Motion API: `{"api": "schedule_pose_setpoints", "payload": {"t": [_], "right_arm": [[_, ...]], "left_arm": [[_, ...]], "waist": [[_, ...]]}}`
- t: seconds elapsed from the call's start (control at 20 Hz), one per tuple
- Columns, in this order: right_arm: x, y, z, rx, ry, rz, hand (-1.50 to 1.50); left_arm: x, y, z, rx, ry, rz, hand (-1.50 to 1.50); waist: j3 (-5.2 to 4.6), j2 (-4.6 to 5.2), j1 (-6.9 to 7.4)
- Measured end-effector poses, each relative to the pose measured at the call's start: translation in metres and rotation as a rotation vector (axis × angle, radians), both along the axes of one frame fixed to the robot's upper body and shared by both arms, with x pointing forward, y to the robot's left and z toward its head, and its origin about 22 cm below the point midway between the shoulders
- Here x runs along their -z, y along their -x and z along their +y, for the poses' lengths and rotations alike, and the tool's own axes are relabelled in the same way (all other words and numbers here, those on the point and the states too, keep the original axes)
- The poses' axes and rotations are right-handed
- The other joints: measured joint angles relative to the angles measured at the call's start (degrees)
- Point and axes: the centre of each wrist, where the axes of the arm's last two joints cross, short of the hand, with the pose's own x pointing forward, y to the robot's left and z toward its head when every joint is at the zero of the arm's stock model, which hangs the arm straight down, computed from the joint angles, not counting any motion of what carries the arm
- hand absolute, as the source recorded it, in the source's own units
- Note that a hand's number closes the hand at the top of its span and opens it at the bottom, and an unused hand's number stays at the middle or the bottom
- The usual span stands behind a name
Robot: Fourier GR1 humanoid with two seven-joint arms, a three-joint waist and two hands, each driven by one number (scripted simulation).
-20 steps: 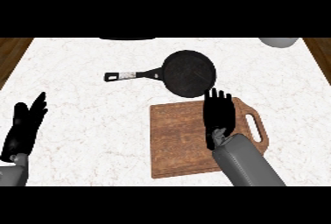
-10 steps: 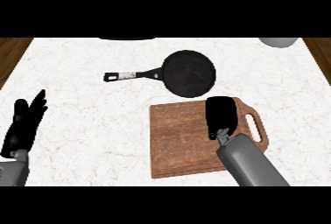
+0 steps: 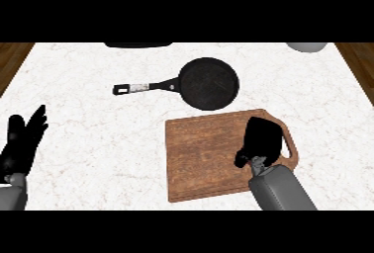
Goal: Pick the bell pepper from the cutting board and place it in the pan
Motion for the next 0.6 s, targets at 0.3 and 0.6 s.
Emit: {"api": "schedule_pose_setpoints", "payload": {"t": [0.3,0.6], "right_arm": [[0.000,0.035,-0.004,0.277,-0.122,-0.132,1.50],[-0.040,0.064,0.027,0.218,-0.053,-0.464,1.50]], "left_arm": [[0.002,0.004,0.004,-0.015,-0.006,0.004,0.00],[0.001,0.003,0.000,-0.003,-0.003,0.002,0.00]], "waist": [[-0.03,-0.51,-0.91],[-0.16,-0.57,-0.16]]}}
